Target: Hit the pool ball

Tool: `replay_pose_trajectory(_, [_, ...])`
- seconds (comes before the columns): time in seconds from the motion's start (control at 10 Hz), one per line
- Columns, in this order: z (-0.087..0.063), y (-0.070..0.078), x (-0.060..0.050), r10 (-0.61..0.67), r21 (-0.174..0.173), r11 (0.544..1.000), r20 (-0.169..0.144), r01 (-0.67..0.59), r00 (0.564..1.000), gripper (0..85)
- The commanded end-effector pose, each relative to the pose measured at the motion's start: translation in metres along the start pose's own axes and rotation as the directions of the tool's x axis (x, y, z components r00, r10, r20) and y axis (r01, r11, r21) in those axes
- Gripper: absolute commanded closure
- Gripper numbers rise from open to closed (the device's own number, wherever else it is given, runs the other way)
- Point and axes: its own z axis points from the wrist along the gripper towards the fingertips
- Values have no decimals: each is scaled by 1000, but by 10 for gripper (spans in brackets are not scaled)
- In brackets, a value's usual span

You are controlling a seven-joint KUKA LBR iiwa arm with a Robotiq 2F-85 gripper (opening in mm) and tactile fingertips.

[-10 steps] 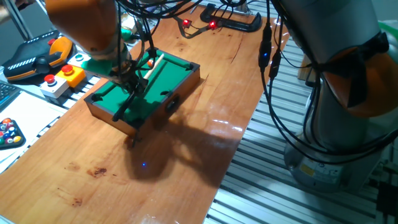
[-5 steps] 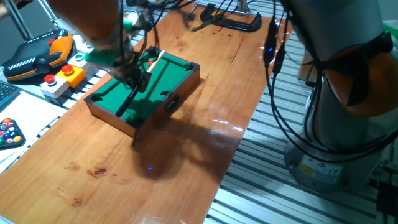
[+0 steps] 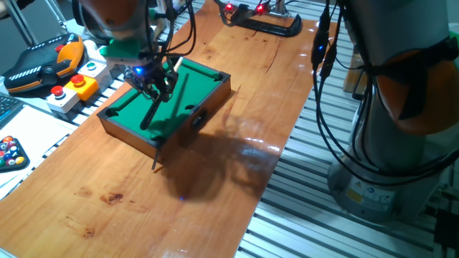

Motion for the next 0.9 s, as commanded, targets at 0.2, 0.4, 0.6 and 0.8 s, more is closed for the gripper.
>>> replay_pose_trajectory(0.2, [-2, -3, 2, -27, 4, 1000, -38, 27, 999, 840])
replay_pose_trajectory(0.4, [-2, -4, 6, -16, 6, 1000, -63, 16, 998, 840])
replay_pose_trajectory(0.6, [-2, -6, 11, -14, 6, 1000, -68, 15, 998, 840])
replay_pose_trajectory(0.8, [-1, -7, 23, -33, 2, 999, -65, 33, 997, 840])
